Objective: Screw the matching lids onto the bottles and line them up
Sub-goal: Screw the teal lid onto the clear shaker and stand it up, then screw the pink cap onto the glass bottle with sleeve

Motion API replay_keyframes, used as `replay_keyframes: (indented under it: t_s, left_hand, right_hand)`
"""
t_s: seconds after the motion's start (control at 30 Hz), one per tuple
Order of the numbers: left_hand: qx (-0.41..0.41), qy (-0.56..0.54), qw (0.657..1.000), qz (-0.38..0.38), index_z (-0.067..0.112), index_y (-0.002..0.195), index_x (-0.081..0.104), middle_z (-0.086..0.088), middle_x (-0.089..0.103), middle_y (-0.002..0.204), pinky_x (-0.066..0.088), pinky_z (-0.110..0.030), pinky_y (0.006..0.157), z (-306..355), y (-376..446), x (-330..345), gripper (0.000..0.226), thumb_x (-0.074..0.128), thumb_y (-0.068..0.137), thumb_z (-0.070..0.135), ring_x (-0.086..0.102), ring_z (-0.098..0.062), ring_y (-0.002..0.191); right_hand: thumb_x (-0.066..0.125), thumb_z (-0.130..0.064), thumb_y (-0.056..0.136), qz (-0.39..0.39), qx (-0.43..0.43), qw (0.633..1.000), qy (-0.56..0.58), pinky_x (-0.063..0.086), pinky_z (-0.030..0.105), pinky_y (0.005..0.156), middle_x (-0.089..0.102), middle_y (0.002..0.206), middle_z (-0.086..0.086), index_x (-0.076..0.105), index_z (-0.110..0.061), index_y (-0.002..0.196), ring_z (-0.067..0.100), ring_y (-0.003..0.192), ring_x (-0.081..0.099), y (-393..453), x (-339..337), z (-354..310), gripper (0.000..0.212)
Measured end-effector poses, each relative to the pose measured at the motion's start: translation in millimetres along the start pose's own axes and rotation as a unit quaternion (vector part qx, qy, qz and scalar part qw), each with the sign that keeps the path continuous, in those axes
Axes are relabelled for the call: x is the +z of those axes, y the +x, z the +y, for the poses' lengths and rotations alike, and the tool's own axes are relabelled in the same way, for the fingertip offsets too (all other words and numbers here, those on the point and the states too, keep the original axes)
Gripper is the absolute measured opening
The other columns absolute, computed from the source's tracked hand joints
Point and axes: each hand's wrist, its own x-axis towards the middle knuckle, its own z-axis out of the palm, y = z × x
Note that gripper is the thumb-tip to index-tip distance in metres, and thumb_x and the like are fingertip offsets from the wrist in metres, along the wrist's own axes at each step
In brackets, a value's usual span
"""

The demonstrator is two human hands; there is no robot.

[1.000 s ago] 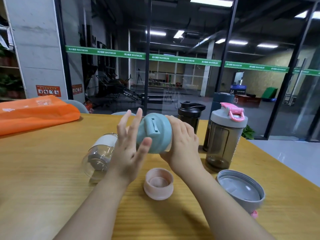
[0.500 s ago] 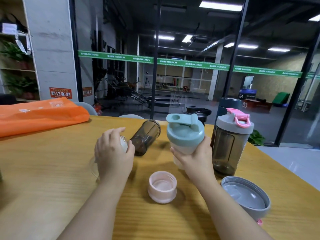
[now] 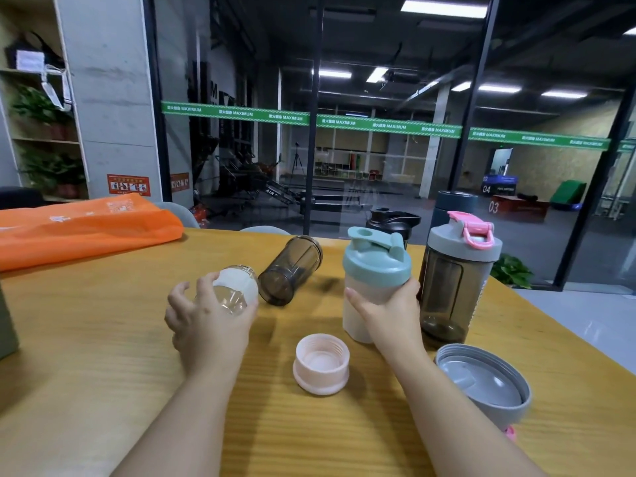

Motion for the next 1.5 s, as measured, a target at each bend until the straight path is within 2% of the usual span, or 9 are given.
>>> replay_keyframes:
  t_s: [0.2, 0.37, 0.77, 0.9, 1.13, 1.27, 1.37, 1.43, 1.5]
  left_hand:
    - [-0.022, -0.039, 0.999, -0.025, 0.02, 0.131, 0.04, -0.014, 0.031, 0.137, 0.039, -0.044, 0.089, -6, -8, -3, 0.075, 0.08, 0.067, 0.025, 0.04, -0.043, 0.116]
    - [-0.043, -0.081, 0.996, -0.016, 0.019, 0.128, 0.043, -0.016, 0.041, 0.13, 0.04, -0.047, 0.098, -11, -5, -6, 0.074, 0.08, 0.065, 0.028, 0.045, -0.041, 0.113]
    - [-0.131, -0.16, 0.978, 0.017, 0.026, 0.127, 0.037, -0.007, 0.04, 0.132, 0.048, -0.042, 0.084, -7, -4, -11, 0.066, 0.07, 0.072, 0.039, 0.053, -0.035, 0.108]
    - [-0.162, -0.207, 0.964, 0.035, 0.022, 0.129, 0.036, -0.008, 0.039, 0.134, 0.044, -0.038, 0.08, -4, -4, -14, 0.065, 0.068, 0.075, 0.039, 0.052, -0.031, 0.1]
    - [-0.181, -0.237, 0.954, 0.022, 0.018, 0.132, 0.034, -0.01, 0.04, 0.135, 0.042, -0.038, 0.085, -2, -4, -14, 0.067, 0.067, 0.078, 0.04, 0.048, -0.027, 0.096]
    - [-0.176, -0.234, 0.956, 0.018, 0.018, 0.131, 0.035, -0.011, 0.039, 0.135, 0.041, -0.037, 0.084, -2, -3, -14, 0.066, 0.068, 0.078, 0.04, 0.044, -0.024, 0.091]
    - [-0.178, -0.231, 0.956, 0.014, 0.019, 0.131, 0.035, -0.01, 0.039, 0.134, 0.041, -0.037, 0.083, -2, -4, -14, 0.066, 0.067, 0.078, 0.041, 0.045, -0.025, 0.092]
    - [-0.177, -0.229, 0.957, 0.009, 0.019, 0.131, 0.034, -0.01, 0.039, 0.134, 0.042, -0.037, 0.083, -2, -4, -13, 0.067, 0.067, 0.078, 0.041, 0.047, -0.027, 0.093]
    - [-0.175, -0.227, 0.958, 0.008, 0.019, 0.132, 0.033, -0.01, 0.039, 0.134, 0.043, -0.038, 0.084, -2, -4, -14, 0.067, 0.067, 0.078, 0.041, 0.048, -0.028, 0.095]
  right_hand:
    - [0.082, -0.041, 0.066, 0.022, 0.017, 1.0, -0.005, 0.046, 0.051, 0.094, 0.049, 0.122, 0.006, 0.03, -0.013, 0.13, 0.027, 0.116, 0.048, 2, -1, 2, 0.087]
    - [0.081, -0.04, 0.068, 0.042, 0.027, 0.999, -0.013, 0.042, 0.052, 0.097, 0.05, 0.125, 0.009, 0.03, -0.009, 0.132, 0.03, 0.122, 0.043, 4, 1, 2, 0.088]
    - [0.077, -0.041, 0.072, 0.075, 0.024, 0.996, -0.046, 0.037, 0.053, 0.1, 0.051, 0.128, 0.01, 0.032, -0.008, 0.135, 0.031, 0.125, 0.04, 10, 9, 2, 0.085]
    - [0.076, -0.042, 0.073, 0.081, 0.025, 0.995, -0.051, 0.036, 0.053, 0.102, 0.05, 0.13, 0.01, 0.031, -0.009, 0.137, 0.031, 0.125, 0.04, 11, 11, 2, 0.084]
    - [0.078, -0.043, 0.071, 0.072, 0.022, 0.997, -0.015, 0.037, 0.054, 0.102, 0.044, 0.139, 0.013, 0.017, -0.007, 0.146, 0.032, 0.129, 0.041, 10, 11, 6, 0.102]
    - [0.081, -0.037, 0.07, 0.077, -0.003, 0.997, 0.0, 0.03, 0.044, 0.111, 0.031, 0.148, 0.016, 0.011, -0.003, 0.148, 0.03, 0.137, 0.029, 1, 8, 2, 0.11]
    - [0.08, -0.038, 0.071, 0.131, -0.037, 0.989, -0.055, 0.025, 0.035, 0.104, 0.033, 0.137, 0.015, 0.028, -0.002, 0.137, 0.03, 0.129, 0.027, -11, 7, -5, 0.091]
    - [0.078, -0.039, 0.072, 0.16, -0.067, 0.981, -0.086, 0.027, 0.035, 0.097, 0.036, 0.119, 0.008, 0.038, -0.005, 0.119, 0.028, 0.118, 0.032, -19, 7, -9, 0.071]
    - [0.078, -0.036, 0.072, 0.148, -0.12, 0.978, -0.09, 0.033, 0.037, 0.091, 0.035, 0.105, 0.001, 0.04, -0.01, 0.103, 0.026, 0.106, 0.038, -27, 8, -12, 0.055]
